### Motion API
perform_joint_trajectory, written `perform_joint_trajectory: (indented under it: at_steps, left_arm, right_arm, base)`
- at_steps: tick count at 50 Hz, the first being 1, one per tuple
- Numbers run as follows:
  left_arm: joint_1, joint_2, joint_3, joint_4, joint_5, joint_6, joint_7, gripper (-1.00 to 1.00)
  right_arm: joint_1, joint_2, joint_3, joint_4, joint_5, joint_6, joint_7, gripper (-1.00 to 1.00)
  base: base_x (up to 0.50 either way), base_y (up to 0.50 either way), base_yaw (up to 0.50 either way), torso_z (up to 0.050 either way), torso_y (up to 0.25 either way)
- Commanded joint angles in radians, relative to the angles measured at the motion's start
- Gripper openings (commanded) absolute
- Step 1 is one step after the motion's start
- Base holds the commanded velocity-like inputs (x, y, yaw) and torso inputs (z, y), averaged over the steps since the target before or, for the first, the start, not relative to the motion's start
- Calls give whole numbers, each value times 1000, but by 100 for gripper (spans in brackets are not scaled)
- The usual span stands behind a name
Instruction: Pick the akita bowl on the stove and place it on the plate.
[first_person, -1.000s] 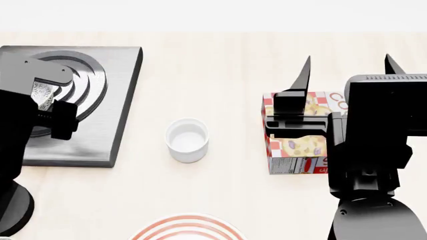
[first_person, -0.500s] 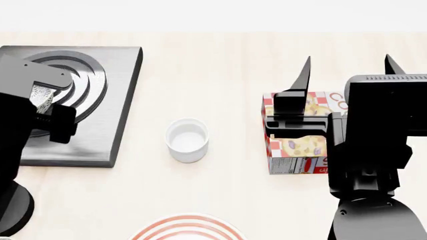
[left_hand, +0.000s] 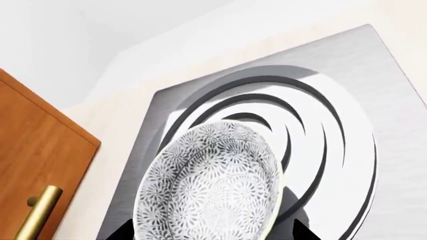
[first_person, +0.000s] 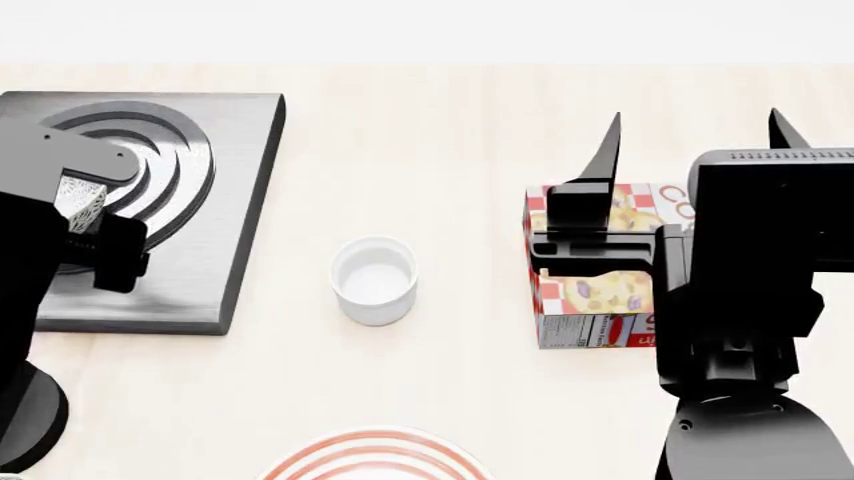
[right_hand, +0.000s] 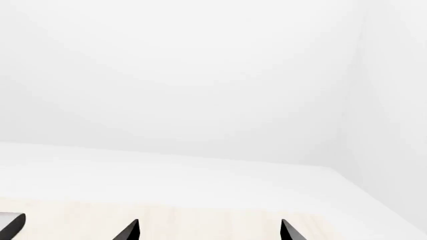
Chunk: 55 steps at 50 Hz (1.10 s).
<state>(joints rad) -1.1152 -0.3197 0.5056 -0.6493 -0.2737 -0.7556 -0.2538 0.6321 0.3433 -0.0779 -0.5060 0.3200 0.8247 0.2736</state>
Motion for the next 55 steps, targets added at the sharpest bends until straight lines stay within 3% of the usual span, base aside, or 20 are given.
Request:
perform_joint_trajectory:
  at_steps: [1, 29, 40, 47, 55]
  left_arm:
    - [6, -4, 0, 2, -1, 3, 0, -100]
    - [-1, -3, 11, 13, 4, 29, 3, -100]
    - [-54, 2, -53, 22, -6, 59, -60, -100]
    - [-96, -19, -36, 162, -15, 33, -23, -100]
    - [-114, -100, 92, 429, -13, -30, 127, -100]
  right_arm:
    - [1, 2, -2, 2, 2, -3, 2, 100]
    - [-2, 6, -4, 3, 9, -7, 11, 100]
    - [1, 9, -6, 2, 12, -3, 14, 100]
    - [2, 10, -8, 1, 13, -3, 17, 100]
    - [0, 12, -10, 3, 14, -9, 17, 100]
  base:
    - [0, 0, 0, 0, 0]
    - [0, 0, 0, 0, 0]
    - [0, 0, 0, 0, 0]
    - [0, 0, 0, 0, 0]
    - [0, 0, 0, 0, 0]
